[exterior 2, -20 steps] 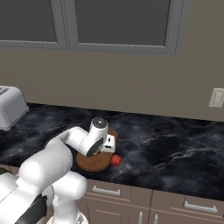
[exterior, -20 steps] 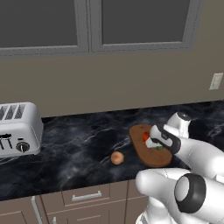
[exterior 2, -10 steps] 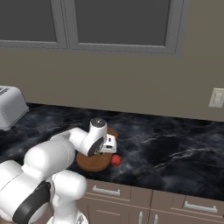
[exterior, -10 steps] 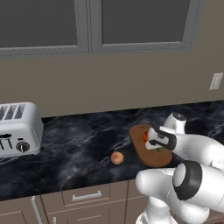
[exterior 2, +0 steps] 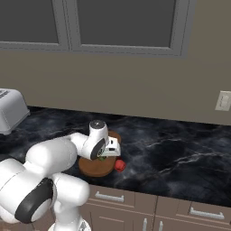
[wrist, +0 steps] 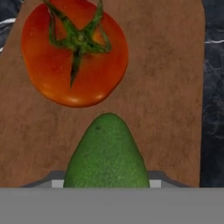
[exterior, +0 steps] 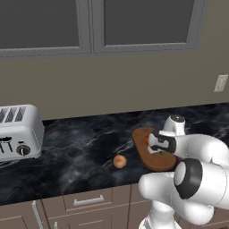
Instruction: Place the avocado, onion, tomato, and bell pepper on the cutting board.
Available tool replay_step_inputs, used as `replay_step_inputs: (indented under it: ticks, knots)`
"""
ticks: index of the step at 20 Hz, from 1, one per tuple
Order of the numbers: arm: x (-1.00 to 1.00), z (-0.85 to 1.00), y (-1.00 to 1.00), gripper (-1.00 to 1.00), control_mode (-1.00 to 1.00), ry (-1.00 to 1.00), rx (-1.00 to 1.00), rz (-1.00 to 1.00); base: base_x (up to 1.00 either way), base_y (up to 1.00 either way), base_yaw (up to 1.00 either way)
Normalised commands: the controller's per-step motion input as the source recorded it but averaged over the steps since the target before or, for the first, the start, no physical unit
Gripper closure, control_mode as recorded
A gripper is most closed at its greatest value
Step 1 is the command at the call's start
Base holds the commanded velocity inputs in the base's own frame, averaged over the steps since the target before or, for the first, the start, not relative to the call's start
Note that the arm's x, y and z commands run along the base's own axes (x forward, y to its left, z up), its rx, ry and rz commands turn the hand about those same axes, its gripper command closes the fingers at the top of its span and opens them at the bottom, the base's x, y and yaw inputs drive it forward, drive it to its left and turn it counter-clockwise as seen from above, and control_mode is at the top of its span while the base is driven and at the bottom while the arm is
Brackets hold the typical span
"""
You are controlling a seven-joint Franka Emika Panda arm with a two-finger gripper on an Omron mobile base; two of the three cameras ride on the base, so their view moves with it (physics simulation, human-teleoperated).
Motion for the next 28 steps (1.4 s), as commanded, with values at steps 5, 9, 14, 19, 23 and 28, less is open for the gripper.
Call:
replay_step_inputs:
  ticks: [5, 9, 14, 19, 23, 28]
  knots:
    - [-0.02, -0.08, 0.13, -1.00, -1.00, -0.01, -0.08, 0.00, 0.00, 0.00, 0.00]
    - [-0.13, 0.35, 0.00, -1.00, -1.00, -0.06, -0.01, 0.00, 0.00, 0.00, 0.00]
    - [-0.02, 0.51, 0.00, -1.00, -1.00, -0.08, 0.00, 0.00, 0.00, 0.00, 0.00]
    - [0.00, 0.42, 0.00, -1.00, -1.00, -0.07, 0.00, 0.02, 0.00, 0.00, 0.00]
    - [-0.17, 0.35, 0.03, -1.00, -1.00, -0.04, 0.00, 0.02, 0.00, 0.00, 0.00]
    - [-0.42, 0.20, 0.21, -1.00, -1.00, -0.01, 0.00, 0.06, 0.00, 0.00, 0.00]
